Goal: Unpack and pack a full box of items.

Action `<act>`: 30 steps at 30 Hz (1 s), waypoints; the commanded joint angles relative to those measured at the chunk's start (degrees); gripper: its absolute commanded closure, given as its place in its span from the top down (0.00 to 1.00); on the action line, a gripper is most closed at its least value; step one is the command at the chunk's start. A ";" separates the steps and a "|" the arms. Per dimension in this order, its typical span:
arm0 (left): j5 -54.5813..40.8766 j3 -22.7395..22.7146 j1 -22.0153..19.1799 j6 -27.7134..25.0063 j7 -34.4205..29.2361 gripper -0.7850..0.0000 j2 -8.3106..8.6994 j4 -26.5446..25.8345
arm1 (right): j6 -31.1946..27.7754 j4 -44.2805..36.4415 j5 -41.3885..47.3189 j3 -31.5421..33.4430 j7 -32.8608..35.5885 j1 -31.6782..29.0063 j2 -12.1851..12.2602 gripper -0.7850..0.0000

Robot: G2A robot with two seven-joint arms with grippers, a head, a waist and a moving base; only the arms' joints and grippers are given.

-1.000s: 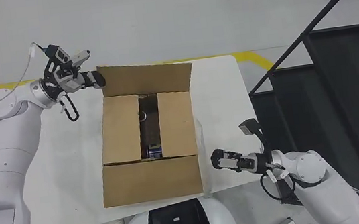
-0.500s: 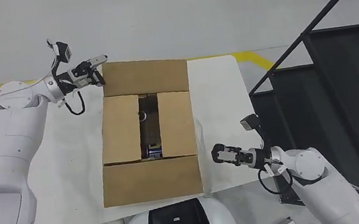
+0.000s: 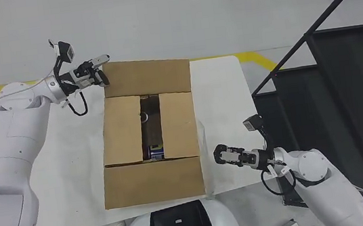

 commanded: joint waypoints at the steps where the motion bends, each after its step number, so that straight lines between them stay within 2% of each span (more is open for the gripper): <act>1: 0.00 0.00 0.00 0.00 0.00 1.00 0.00 0.00 | 0.01 0.00 -0.01 0.00 -0.01 0.00 0.00 1.00; 7: 1.49 -0.10 2.40 0.69 3.90 1.00 0.00 -5.98 | 0.01 0.00 -0.01 0.00 -0.01 0.00 0.00 1.00; 10: 4.06 0.76 2.71 1.43 7.15 1.00 -0.40 -6.67 | 0.01 0.00 -0.01 0.00 -0.01 0.00 0.00 1.00; 17: 14.05 3.87 1.60 3.11 17.13 1.00 -1.63 -2.62 | 0.01 0.00 -0.01 0.00 -0.01 0.00 0.00 1.00; 25: 19.54 5.35 0.38 4.74 17.21 1.00 -2.25 1.67 | 0.01 0.00 -0.01 0.00 -0.01 0.00 0.00 1.00; 30: 16.00 2.45 -0.25 0.36 18.86 1.00 -1.77 2.92 | 0.01 0.00 -0.01 0.00 -0.01 0.00 0.00 1.00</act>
